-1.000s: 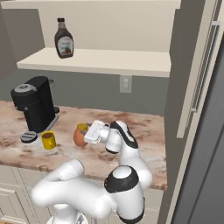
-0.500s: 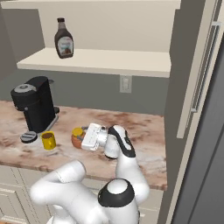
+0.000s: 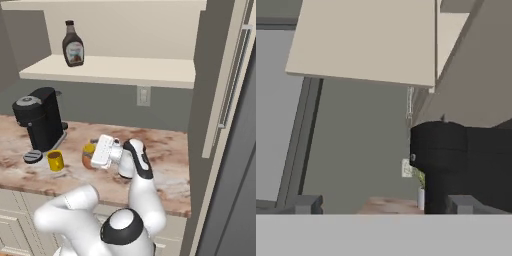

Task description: Pick the syrup bottle and honey bottle from the cabinet and place them next to the mug.

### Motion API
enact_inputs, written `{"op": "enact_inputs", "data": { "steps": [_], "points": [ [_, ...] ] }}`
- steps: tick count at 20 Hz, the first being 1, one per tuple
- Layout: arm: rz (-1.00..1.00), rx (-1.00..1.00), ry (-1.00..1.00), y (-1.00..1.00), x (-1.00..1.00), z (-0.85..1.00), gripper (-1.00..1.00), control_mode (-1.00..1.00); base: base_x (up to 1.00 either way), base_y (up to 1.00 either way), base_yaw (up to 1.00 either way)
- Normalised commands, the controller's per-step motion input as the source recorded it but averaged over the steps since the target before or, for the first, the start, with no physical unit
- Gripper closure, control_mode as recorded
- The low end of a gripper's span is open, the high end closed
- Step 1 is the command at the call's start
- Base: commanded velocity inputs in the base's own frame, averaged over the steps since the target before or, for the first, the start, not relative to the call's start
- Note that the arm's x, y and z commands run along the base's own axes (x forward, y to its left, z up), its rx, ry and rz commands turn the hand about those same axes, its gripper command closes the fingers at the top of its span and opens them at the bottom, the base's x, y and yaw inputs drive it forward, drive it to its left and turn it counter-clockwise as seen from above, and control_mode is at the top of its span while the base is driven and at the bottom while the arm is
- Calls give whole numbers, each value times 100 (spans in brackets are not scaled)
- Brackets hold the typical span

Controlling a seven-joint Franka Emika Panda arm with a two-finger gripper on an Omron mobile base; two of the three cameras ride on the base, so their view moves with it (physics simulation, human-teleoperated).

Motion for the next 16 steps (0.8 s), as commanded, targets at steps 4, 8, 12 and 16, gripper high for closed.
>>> {"op": "enact_inputs", "data": {
  "steps": [4, 8, 12, 16],
  "points": [
    [-1, 8, -17, 0, -53, 100, -100, -100, 0, 0, 0],
    [0, 4, -27, 5, -96, 100, -100, -100, 0, 0, 0],
    [0, 0, -23, 28, -99, 100, -100, -100, 0, 0, 0],
    [-7, 0, -12, 52, -86, 100, -100, -100, 0, 0, 0]
  ]
}}
